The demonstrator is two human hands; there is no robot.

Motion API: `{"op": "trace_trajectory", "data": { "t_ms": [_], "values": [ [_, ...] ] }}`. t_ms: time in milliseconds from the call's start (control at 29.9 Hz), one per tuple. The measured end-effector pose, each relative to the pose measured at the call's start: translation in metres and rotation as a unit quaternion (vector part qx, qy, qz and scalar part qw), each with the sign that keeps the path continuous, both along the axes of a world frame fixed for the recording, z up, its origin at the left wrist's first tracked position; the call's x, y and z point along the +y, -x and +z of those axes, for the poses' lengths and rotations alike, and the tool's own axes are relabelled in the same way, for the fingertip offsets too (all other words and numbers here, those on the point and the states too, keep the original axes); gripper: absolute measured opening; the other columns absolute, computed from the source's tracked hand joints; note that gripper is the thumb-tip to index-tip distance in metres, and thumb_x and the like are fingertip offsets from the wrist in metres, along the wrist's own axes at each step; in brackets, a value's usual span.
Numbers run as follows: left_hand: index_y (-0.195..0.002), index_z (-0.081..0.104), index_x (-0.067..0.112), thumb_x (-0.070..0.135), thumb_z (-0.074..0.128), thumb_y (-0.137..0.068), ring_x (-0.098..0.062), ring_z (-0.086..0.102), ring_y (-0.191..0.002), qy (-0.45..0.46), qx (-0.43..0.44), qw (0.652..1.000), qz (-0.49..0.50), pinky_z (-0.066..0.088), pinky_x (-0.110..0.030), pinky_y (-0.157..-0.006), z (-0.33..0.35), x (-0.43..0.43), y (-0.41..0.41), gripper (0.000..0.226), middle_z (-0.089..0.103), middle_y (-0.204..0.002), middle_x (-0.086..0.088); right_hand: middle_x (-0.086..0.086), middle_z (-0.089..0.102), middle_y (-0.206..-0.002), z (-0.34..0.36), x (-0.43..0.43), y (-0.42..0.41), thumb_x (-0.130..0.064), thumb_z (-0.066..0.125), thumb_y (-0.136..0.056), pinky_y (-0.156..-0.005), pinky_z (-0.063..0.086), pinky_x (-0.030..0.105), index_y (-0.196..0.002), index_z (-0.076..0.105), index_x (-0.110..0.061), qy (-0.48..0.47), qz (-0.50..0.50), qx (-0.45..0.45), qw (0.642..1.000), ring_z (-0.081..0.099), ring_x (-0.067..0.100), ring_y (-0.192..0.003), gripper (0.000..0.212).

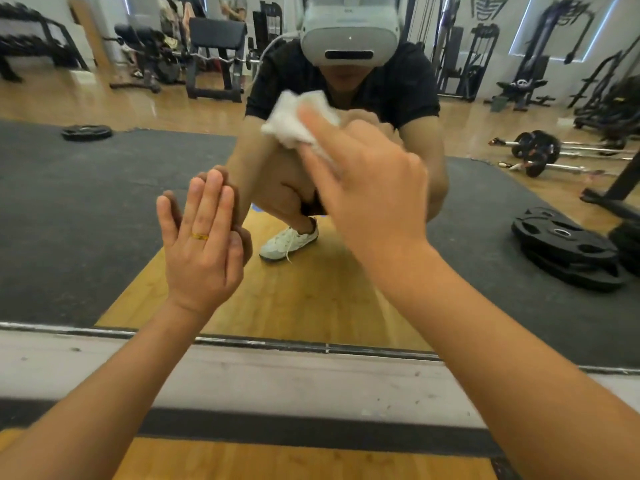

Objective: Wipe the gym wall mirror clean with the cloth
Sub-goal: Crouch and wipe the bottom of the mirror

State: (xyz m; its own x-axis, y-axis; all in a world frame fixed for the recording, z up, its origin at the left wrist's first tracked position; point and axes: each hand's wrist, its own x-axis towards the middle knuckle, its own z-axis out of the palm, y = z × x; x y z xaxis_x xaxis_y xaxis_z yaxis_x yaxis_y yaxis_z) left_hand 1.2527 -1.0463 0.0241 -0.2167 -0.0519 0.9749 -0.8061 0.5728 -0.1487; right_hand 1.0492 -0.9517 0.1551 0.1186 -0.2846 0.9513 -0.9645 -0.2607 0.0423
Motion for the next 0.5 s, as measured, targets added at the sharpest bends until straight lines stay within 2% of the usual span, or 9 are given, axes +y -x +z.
{"op": "trace_trajectory", "data": {
  "t_ms": [67, 167, 234, 267, 368, 435, 501],
  "values": [
    [-0.162, 0.022, 0.006, 0.019, 0.032, -0.106, -0.022, 0.009, -0.159, -0.002, 0.001, 1.0, 0.003, -0.002, -0.05, -0.127, 0.0, 0.001, -0.001, 0.058, 0.008, -0.172, -0.002, 0.009, 0.069, -0.089, 0.001, 0.011, 0.036, -0.034, 0.059, -0.102, -0.055, 0.047, 0.038, -0.139, 0.066, -0.022, 0.024, -0.02, -0.044, 0.999, 0.064, 0.032, -0.073, 0.039],
    [-0.163, 0.02, 0.008, 0.02, 0.031, -0.107, -0.022, 0.009, -0.159, -0.001, -0.004, 1.0, 0.011, -0.001, -0.05, -0.128, 0.002, 0.001, 0.0, 0.058, 0.007, -0.172, -0.001, 0.012, 0.066, -0.081, -0.007, 0.021, 0.062, -0.033, 0.059, -0.104, -0.058, 0.042, 0.039, -0.137, 0.066, -0.016, 0.045, -0.025, -0.097, 0.994, 0.06, 0.029, -0.07, 0.038],
    [-0.163, 0.021, 0.008, 0.021, 0.03, -0.107, -0.021, 0.009, -0.159, 0.001, -0.005, 1.0, 0.014, -0.001, -0.05, -0.128, 0.002, 0.0, 0.0, 0.058, 0.008, -0.172, -0.002, 0.01, 0.064, -0.079, -0.027, 0.02, 0.04, -0.034, 0.057, -0.104, -0.054, 0.044, 0.039, -0.138, 0.066, -0.017, -0.004, -0.003, -0.069, 0.998, 0.059, 0.029, -0.065, 0.04],
    [-0.162, 0.022, 0.007, 0.021, 0.03, -0.107, -0.021, 0.009, -0.159, 0.003, -0.004, 1.0, 0.015, -0.001, -0.05, -0.128, 0.001, 0.0, -0.001, 0.057, 0.01, -0.172, -0.004, 0.008, 0.061, -0.077, -0.042, 0.02, 0.027, -0.035, 0.055, -0.103, -0.048, 0.045, 0.039, -0.137, 0.066, -0.018, -0.028, -0.011, -0.027, 0.999, 0.059, 0.03, -0.06, 0.04],
    [-0.16, 0.026, 0.004, 0.02, 0.032, -0.106, -0.022, 0.011, -0.159, 0.002, 0.003, 1.0, 0.013, 0.0, -0.05, -0.128, 0.0, -0.001, -0.001, 0.056, 0.029, -0.162, -0.015, 0.003, 0.054, -0.07, -0.068, 0.027, 0.023, -0.036, 0.055, -0.103, -0.036, 0.04, 0.032, -0.134, 0.069, -0.021, -0.061, -0.037, 0.064, 0.995, 0.048, 0.022, -0.047, 0.038],
    [-0.159, 0.027, 0.003, 0.019, 0.032, -0.106, -0.023, 0.011, -0.159, 0.005, 0.005, 1.0, 0.013, 0.0, -0.05, -0.128, 0.0, -0.001, -0.001, 0.056, 0.033, -0.159, -0.018, 0.003, 0.057, -0.072, -0.052, 0.03, 0.049, -0.035, 0.058, -0.103, -0.042, 0.036, 0.028, -0.135, 0.069, -0.021, -0.042, -0.033, 0.052, 0.997, 0.05, 0.022, -0.052, 0.036],
    [-0.159, 0.027, 0.003, 0.019, 0.033, -0.106, -0.023, 0.012, -0.159, 0.0, 0.005, 1.0, 0.011, 0.0, -0.051, -0.128, 0.001, -0.001, -0.001, 0.056, 0.032, -0.16, -0.017, 0.007, 0.064, -0.078, -0.026, 0.033, 0.074, -0.032, 0.061, -0.103, -0.05, 0.042, 0.032, -0.135, 0.068, -0.019, -0.017, -0.037, 0.0, 0.999, 0.058, 0.027, -0.062, 0.036]
  ]
}}
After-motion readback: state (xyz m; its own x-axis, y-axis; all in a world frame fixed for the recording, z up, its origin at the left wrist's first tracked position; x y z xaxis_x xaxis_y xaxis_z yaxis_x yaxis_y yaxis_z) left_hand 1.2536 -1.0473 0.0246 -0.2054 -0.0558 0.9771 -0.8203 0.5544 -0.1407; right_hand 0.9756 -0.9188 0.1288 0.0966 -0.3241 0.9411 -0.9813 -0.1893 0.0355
